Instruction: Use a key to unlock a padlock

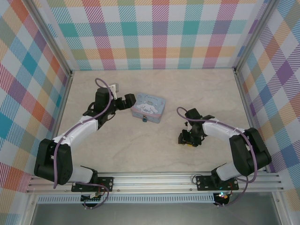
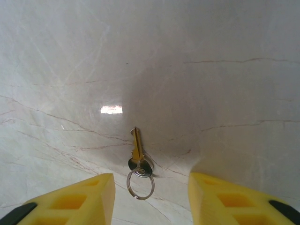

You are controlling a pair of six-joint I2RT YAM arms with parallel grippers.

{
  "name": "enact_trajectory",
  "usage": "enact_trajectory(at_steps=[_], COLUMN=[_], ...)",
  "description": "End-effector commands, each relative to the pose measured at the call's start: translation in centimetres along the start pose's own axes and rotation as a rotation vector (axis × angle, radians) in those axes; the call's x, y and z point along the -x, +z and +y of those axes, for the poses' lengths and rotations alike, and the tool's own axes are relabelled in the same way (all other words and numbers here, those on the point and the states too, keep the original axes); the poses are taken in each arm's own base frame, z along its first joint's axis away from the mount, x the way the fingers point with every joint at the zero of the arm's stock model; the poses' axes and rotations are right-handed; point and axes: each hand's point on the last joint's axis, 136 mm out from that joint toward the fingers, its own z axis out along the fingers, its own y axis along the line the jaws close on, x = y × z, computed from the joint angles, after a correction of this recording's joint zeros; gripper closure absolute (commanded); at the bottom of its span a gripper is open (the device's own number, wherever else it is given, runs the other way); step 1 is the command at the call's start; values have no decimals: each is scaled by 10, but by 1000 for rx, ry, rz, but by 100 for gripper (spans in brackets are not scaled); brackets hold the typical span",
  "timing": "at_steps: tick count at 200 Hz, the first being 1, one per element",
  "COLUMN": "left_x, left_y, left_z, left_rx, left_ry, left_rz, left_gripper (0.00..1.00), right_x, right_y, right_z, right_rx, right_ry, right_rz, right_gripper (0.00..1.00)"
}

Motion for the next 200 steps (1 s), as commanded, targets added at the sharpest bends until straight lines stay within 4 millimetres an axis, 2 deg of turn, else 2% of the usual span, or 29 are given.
enact_trajectory(at_steps=[1,81,135,176,200], left_x=[6,5,5,5,5], left_y=[-2,-3,-4,-7,-10], left_z=[3,7,9,10,9], left_rx=[2,12,15,18,14], left_ry=[11,9,13,14,9], left_rz=[-30,-28,-28,-28,-25], left_gripper=[0,0,0,0,0], right_x=[0,1,4,8,12], right_y=[-1,7,11,2,-8], right_z=[9,14,19,18,21], right_rx=[7,-57,-49,-69,-51], right_ry=[-5,-29,-16,-33,-49], right_rz=[17,29,14,-19,-65], right_gripper=[58,69,87,96,98])
